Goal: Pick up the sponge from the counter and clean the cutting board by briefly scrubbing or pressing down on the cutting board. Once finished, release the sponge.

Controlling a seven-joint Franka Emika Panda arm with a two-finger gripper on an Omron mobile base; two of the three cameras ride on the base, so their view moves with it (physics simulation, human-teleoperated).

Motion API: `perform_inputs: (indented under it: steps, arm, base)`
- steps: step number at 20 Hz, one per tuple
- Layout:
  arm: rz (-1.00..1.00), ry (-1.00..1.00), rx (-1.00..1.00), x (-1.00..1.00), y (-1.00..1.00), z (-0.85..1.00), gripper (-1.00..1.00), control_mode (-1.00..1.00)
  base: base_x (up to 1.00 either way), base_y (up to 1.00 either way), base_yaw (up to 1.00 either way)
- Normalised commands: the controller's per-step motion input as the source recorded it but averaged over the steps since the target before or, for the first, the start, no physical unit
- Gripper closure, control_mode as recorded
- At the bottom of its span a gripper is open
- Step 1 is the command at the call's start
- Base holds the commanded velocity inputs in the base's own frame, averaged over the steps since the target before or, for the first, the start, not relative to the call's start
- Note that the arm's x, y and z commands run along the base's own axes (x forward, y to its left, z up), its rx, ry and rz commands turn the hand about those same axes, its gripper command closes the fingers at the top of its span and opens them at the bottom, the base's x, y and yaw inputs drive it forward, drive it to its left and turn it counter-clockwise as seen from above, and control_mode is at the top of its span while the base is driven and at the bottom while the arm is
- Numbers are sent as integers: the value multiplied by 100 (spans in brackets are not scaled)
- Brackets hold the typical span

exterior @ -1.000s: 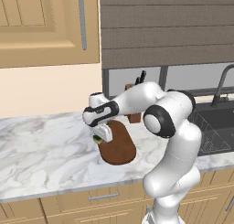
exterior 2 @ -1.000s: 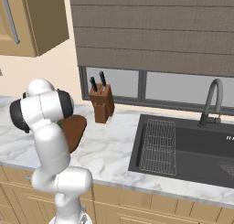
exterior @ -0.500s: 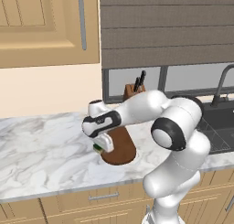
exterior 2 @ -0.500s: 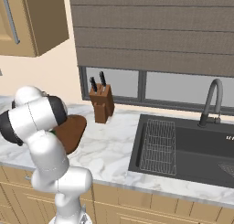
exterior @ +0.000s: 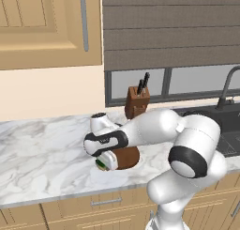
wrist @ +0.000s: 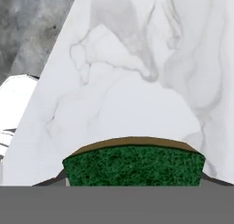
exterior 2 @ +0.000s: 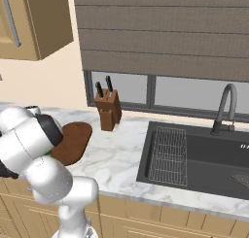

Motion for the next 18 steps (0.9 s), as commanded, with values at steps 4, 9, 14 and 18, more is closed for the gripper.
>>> perform_inputs:
  steps: [4,9,14,18]
  arm:
    - [0,0,0,29,81,19,100,-100]
    - [0,2,0,41,69,0,100,-100]
    - [0,5,0,34,37,-20,100,-100]
    - [0,0,0,0,14,-24,-100,-100]
  base:
    - [0,0,0]
    - [0,0,0]
    - [0,0,0]
    - [0,0,0]
